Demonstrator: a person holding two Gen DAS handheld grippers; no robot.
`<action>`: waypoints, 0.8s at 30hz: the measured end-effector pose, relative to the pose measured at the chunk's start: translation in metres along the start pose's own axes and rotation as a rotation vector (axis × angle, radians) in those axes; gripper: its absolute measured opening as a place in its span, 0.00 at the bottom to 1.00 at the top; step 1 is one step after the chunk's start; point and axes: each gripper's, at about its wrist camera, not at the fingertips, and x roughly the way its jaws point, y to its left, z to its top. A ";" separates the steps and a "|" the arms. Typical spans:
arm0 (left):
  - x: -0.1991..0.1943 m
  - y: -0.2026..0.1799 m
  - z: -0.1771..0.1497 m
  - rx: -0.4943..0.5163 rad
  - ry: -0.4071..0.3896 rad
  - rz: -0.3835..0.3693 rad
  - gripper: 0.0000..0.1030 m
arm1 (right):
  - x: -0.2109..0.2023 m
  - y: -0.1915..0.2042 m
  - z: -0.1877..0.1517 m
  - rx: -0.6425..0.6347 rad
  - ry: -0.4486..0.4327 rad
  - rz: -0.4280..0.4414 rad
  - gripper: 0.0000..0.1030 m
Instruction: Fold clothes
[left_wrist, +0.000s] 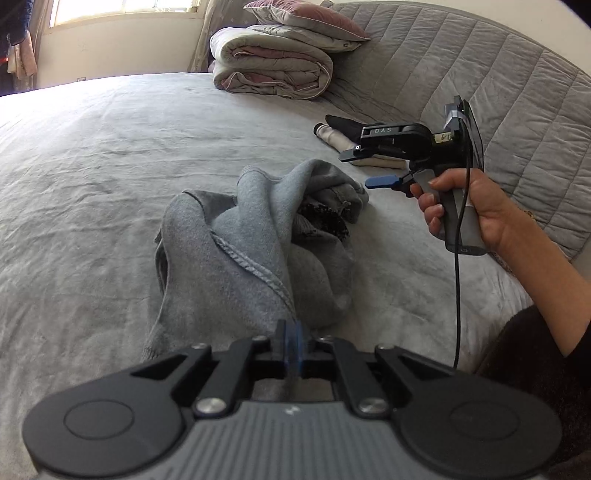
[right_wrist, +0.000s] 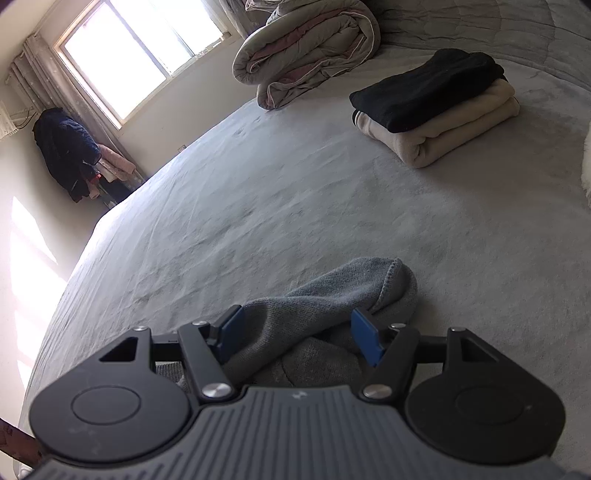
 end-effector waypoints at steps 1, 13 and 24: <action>-0.002 0.000 0.004 -0.001 -0.014 -0.008 0.17 | 0.000 0.000 0.000 0.001 0.000 0.001 0.66; 0.054 0.050 0.068 -0.137 -0.098 0.217 0.55 | 0.006 -0.005 0.006 0.035 0.007 0.005 0.66; 0.086 0.068 0.078 -0.207 -0.105 0.295 0.07 | 0.018 -0.008 0.013 0.051 0.014 0.001 0.66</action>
